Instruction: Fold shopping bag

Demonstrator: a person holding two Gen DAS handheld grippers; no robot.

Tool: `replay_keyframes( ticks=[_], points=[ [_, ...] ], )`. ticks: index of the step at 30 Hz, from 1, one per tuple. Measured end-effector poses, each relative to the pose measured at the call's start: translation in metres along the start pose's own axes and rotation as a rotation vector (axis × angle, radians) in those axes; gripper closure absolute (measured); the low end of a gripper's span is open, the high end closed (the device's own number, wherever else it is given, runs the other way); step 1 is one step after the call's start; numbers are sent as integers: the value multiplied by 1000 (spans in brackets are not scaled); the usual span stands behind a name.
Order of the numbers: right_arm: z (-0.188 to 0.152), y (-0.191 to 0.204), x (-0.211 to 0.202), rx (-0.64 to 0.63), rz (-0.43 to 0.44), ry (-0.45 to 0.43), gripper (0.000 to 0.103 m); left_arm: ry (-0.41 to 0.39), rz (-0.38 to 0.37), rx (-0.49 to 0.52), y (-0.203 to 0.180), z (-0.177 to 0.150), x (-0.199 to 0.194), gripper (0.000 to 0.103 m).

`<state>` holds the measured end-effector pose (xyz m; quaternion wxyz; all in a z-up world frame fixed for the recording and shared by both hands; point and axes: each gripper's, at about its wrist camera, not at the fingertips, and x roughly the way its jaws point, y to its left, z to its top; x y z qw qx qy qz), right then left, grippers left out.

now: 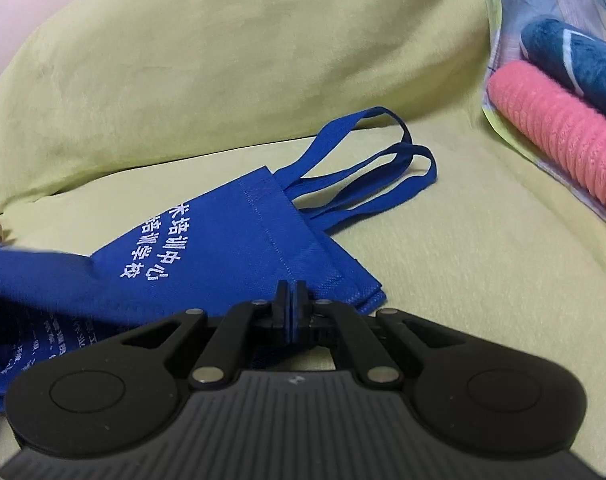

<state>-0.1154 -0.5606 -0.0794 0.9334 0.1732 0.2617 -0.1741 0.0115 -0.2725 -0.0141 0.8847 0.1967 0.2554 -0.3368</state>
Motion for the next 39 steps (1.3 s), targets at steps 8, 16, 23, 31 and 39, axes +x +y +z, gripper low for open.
replay_keyframes(
  ticks=[8, 16, 23, 31, 39],
  points=[
    [1, 1, 2, -2, -5, 5, 103, 27, 44, 36, 23, -6, -43, 59],
    [1, 2, 2, 2, -11, 6, 103, -134, 42, 32, 45, 34, -93, 52],
    [0, 4, 2, -15, -23, 2, 103, -120, -286, 24, 36, 96, -51, 43],
    [2, 3, 2, -17, -16, 4, 103, 140, -347, 485, -11, 77, 7, 40],
    [2, 3, 0, -1, -7, 14, 103, 142, -332, 443, 2, 55, 11, 36]
  ],
)
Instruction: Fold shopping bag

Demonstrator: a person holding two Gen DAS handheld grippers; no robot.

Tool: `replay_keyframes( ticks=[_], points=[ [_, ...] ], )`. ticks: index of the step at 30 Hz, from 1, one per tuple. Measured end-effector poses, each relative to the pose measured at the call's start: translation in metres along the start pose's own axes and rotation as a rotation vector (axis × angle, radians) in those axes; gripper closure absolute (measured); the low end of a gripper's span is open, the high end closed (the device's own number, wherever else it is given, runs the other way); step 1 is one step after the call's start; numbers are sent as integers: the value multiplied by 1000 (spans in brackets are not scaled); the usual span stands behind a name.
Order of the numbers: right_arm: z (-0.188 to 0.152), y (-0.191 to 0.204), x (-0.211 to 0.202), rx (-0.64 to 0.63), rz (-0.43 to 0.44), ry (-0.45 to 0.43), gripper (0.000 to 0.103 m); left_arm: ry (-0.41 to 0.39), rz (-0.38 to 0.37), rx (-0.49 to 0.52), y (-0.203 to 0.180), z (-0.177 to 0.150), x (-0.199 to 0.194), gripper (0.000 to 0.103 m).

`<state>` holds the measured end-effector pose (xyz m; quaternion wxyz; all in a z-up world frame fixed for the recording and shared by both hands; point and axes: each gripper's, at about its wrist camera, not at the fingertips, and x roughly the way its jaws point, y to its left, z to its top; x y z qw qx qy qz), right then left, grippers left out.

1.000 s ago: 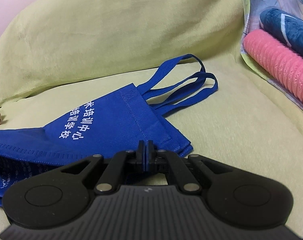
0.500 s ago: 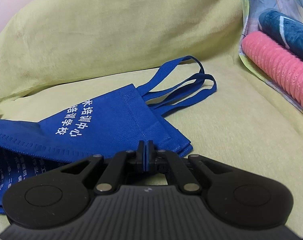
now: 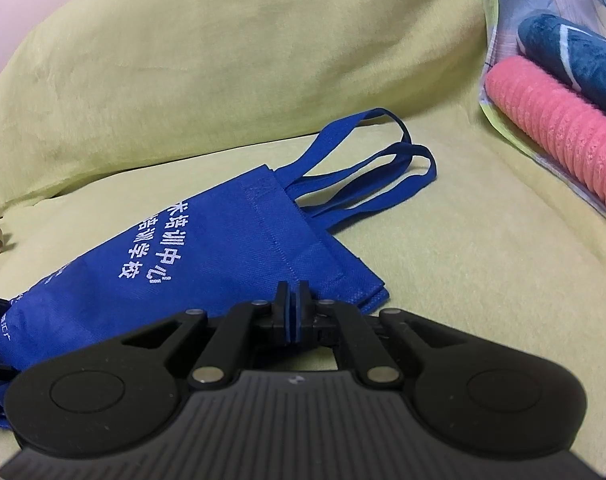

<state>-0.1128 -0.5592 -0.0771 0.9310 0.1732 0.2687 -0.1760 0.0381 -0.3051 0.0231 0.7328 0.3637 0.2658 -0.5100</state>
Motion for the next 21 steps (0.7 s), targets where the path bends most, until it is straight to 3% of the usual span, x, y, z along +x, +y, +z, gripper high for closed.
replay_keyframes(
  ticks=[4, 8, 11, 16, 21],
  points=[
    [0, -1, 0, 1, 4, -1, 103, 25, -9, -9, 9, -10, -13, 36],
    [0, -1, 0, -1, 5, -1, 103, 59, 33, -9, 22, -27, -23, 37],
    [-1, -1, 0, 3, 6, -1, 103, 77, 26, -87, 37, -37, -31, 37],
    [-1, 0, 0, -2, 4, 0, 103, 91, 36, -93, 37, -46, -36, 37],
    [-2, 1, -1, -11, 12, 0, 103, 61, -11, -308, 63, -61, -40, 36]
  ],
)
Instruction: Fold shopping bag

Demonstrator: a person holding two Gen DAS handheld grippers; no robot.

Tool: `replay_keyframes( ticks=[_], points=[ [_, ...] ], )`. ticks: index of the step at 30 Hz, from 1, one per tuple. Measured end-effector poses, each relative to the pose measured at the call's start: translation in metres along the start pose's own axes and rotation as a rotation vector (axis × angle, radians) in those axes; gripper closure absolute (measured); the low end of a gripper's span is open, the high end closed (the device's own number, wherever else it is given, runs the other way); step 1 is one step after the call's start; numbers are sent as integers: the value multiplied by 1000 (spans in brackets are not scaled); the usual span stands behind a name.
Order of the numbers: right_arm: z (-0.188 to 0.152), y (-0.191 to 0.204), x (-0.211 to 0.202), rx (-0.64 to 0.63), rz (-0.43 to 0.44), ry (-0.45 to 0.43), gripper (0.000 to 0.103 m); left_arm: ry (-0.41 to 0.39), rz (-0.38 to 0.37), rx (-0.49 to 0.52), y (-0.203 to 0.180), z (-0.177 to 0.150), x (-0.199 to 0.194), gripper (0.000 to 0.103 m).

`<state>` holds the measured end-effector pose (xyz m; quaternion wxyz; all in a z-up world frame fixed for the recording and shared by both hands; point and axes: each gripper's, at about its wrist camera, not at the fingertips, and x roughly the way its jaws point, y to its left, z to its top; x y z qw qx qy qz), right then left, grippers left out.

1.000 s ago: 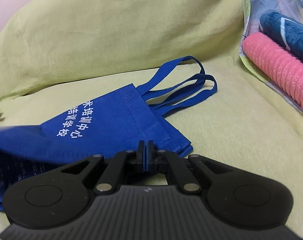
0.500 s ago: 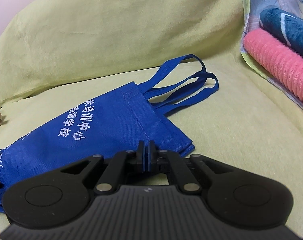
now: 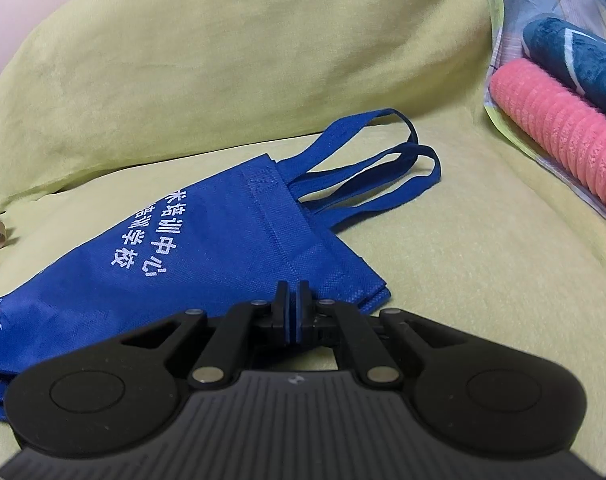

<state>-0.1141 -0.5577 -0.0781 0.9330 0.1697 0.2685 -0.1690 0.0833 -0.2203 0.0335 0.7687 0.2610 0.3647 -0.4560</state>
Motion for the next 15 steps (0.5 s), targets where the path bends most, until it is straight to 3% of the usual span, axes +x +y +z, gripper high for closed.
replay_keyframes(
  ticks=[4, 6, 12, 15],
  points=[
    [1, 0, 1, 3, 0, 0, 103, -100, -87, -36, 10, 2, -18, 39],
    [2, 0, 1, 5, -2, 0, 103, -152, -108, 32, 14, 6, -28, 38],
    [4, 3, 1, -5, -9, 0, 103, -189, -200, 308, 39, 16, -30, 34],
    [5, 4, 2, -13, -17, 1, 103, -188, -284, 337, 65, 24, -27, 34]
  ],
)
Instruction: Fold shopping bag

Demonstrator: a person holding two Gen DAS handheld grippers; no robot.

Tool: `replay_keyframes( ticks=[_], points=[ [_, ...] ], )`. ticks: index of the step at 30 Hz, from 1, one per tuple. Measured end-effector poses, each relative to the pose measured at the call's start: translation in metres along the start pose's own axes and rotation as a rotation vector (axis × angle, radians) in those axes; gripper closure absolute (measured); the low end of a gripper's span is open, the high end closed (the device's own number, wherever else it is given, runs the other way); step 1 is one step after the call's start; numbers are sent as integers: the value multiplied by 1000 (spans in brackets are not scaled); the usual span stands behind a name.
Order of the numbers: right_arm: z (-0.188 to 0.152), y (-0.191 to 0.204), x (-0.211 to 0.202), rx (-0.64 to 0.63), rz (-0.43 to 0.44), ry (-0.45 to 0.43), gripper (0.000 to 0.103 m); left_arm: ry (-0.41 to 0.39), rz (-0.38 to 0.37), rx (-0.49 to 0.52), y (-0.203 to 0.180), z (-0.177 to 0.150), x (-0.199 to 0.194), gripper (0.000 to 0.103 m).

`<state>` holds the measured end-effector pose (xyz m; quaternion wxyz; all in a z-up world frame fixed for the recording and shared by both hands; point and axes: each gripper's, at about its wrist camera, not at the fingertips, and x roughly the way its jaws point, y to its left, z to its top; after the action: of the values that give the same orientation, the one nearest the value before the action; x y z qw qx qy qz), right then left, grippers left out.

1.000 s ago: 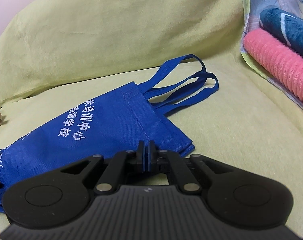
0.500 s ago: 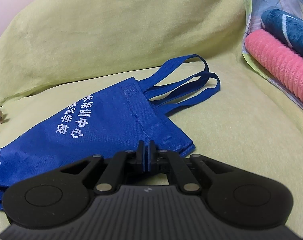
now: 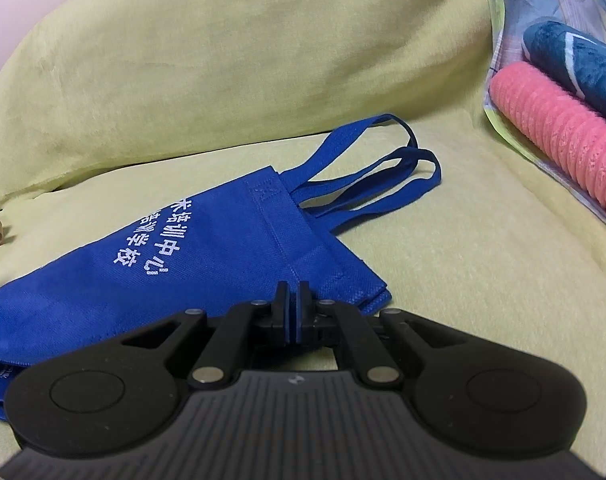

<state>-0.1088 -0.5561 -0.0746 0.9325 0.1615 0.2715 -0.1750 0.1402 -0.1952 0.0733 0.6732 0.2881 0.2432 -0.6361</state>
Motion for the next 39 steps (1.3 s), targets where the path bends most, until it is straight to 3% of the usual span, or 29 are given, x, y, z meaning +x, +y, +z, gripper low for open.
replay_keyframes(
  ticks=[5, 8, 9, 13, 17, 19, 23, 25, 27, 28, 30, 32, 34, 39],
  points=[
    [2, 4, 3, -12, -16, 3, 103, 65, -18, 44, 33, 4, 15, 35],
    [4, 6, 5, -19, -27, 3, 103, 74, -80, 37, 41, 13, 31, 35],
    [5, 7, 6, -20, -31, 3, 103, 77, -93, 8, 44, 16, 37, 35],
    [5, 13, 7, -48, -52, 2, 103, 205, -219, -387, 84, 18, 79, 35],
    [5, 16, 8, -71, -66, 4, 103, 318, -239, -449, 87, 24, 98, 38],
    [6, 18, 9, -75, -76, 5, 103, 386, -239, -420, 81, 27, 98, 39],
    [7, 23, 11, -109, -94, 10, 103, 535, -189, -224, 53, 25, 84, 42],
    [7, 22, 11, -115, -94, 10, 103, 607, -141, -110, 38, 18, 74, 58],
    [7, 19, 11, -107, -89, 9, 103, 653, -92, -11, 25, 8, 62, 63],
    [7, 18, 11, -101, -86, 9, 103, 618, -92, -24, 25, 6, 52, 62],
    [8, 17, 11, -92, -83, 9, 103, 506, -83, -1, 19, 4, 31, 51],
    [8, 17, 11, -86, -83, 8, 101, 360, -83, 62, 11, 6, 16, 41],
    [8, 18, 11, -85, -83, 8, 99, 250, -85, 152, 2, 9, 10, 38],
    [8, 20, 12, -97, -81, 3, 96, 220, -189, 349, -10, 25, 29, 38]
  ],
)
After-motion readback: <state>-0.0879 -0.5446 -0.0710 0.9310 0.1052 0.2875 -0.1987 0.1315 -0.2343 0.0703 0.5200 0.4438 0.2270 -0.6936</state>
